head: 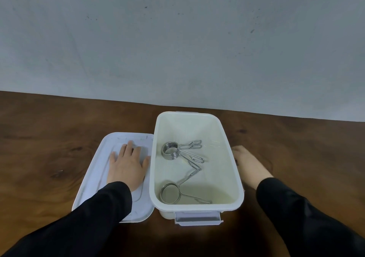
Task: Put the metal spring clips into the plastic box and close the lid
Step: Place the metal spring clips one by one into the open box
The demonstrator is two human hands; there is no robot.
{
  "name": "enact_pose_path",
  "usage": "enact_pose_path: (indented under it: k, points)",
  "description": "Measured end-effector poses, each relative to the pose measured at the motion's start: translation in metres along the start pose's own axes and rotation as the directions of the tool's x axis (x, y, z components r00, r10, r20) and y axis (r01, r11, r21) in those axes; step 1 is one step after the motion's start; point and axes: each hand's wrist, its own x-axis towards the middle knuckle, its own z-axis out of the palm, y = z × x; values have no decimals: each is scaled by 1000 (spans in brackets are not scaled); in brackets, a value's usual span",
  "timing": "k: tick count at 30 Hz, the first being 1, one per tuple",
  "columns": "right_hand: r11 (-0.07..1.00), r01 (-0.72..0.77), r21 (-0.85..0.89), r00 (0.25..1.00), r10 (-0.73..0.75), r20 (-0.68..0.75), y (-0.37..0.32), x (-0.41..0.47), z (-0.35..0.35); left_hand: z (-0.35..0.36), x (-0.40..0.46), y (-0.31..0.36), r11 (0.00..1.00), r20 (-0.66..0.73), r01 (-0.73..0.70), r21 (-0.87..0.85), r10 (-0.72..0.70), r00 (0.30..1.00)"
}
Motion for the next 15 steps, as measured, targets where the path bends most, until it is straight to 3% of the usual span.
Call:
enact_pose_path:
  k: [4,7,9,11,15]
  points:
    - [998,1,66,967,16,-256,-14,18,-72,0,-1,-1,1000,7,-1,-3,1,1000]
    - [980,159,116,936,-112,-333,-60,15,-128,-1,-2,-1,1000,-4,-6,-3,6,1000]
    - [937,337,91,924,-311,-220,-102,2,-146,-1,-2,-1,1000,-8,-10,0,10,1000]
    - [880,474,25,881,-473,-16,-140,-13,-142,0,-1,-2,1000,-6,-8,-7,8,1000]
    - [799,599,-59,765,-549,336,-174,-26,-79,5,1,-5,1000,-9,-11,-18,11,1000]
